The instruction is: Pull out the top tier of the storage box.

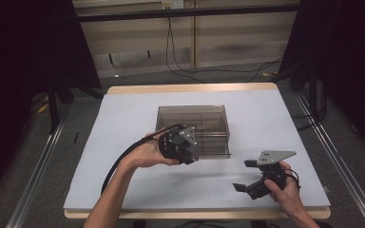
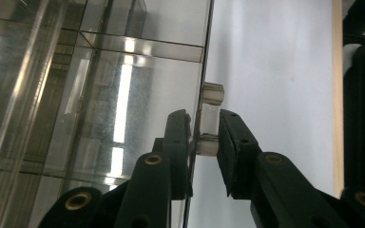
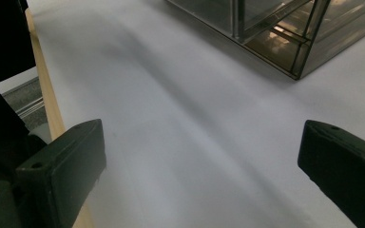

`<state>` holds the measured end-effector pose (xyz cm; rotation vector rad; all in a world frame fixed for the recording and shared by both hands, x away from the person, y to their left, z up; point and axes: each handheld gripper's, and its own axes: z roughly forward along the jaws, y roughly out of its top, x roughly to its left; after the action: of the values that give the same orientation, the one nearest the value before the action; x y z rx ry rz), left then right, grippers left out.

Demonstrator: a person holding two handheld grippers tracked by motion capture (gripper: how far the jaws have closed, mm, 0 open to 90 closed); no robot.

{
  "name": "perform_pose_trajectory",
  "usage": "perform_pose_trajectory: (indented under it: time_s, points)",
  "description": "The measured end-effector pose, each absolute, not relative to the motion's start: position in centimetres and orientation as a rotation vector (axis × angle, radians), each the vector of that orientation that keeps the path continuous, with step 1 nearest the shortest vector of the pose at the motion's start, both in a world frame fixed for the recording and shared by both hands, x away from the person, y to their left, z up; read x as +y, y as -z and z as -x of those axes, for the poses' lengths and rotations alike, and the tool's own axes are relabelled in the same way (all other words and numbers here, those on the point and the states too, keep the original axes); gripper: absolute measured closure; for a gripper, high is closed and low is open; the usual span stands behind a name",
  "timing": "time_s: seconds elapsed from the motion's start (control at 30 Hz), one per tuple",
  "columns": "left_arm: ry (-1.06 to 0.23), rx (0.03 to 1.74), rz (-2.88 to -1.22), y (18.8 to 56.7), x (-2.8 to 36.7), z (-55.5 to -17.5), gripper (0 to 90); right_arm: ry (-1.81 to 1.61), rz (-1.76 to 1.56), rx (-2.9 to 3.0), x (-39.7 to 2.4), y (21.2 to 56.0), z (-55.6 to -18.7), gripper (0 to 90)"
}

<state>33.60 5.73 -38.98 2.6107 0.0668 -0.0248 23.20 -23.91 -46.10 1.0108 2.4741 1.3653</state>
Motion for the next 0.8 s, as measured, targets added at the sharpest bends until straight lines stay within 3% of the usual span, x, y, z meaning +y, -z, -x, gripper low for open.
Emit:
perform_pose_trajectory:
  time_s: [0.8]
  points:
    - [0.083, 0.007, -2.671, 38.73, 5.39, -32.85, 76.4, -1.366, -1.009, 2.475, -23.91, 46.10, -23.18, 1.8]
